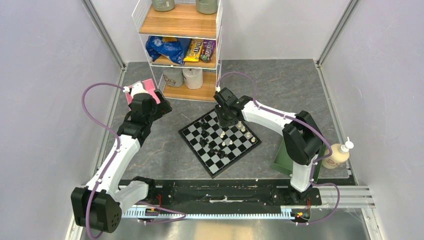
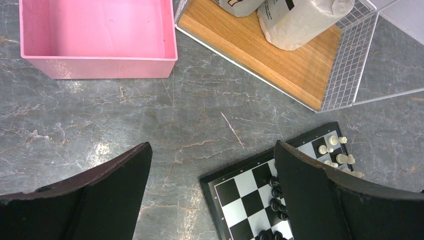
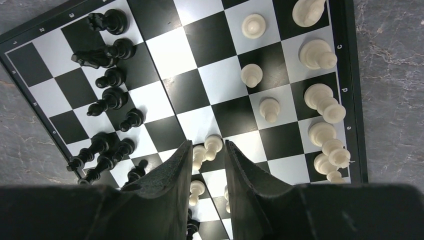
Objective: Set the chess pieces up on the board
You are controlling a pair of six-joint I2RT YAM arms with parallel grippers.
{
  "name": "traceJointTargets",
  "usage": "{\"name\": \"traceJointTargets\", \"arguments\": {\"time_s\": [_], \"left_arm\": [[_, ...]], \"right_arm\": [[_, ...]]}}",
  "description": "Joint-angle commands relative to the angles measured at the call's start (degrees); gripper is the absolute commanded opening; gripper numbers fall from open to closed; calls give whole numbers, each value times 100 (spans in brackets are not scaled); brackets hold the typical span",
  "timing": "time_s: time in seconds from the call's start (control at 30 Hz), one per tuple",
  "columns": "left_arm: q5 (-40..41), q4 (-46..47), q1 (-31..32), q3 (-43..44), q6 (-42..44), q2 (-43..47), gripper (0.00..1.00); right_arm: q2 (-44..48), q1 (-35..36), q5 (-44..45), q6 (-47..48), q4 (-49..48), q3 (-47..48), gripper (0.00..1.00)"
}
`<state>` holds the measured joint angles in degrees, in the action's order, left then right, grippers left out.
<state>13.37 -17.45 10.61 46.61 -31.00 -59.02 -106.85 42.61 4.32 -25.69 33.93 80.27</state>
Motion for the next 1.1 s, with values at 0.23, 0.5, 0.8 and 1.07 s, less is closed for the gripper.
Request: {"name": "traceJointTargets", "arguments": {"time_s": [0.23, 0.5, 0.8, 1.07], "left_arm": [[36, 181, -33, -2, 51, -19, 99], [41, 178, -33, -7, 51, -11, 99], [6, 198, -33, -20, 25, 3, 99], [-16, 216, -33, -12, 24, -11, 99]], "right_arm": [[-201, 9, -61, -140, 61, 24, 36], [-249, 17, -146, -146, 133, 15, 35], [-266, 36, -147, -182, 172, -20, 34], [-301, 46, -133, -200, 201, -34, 32]]}}
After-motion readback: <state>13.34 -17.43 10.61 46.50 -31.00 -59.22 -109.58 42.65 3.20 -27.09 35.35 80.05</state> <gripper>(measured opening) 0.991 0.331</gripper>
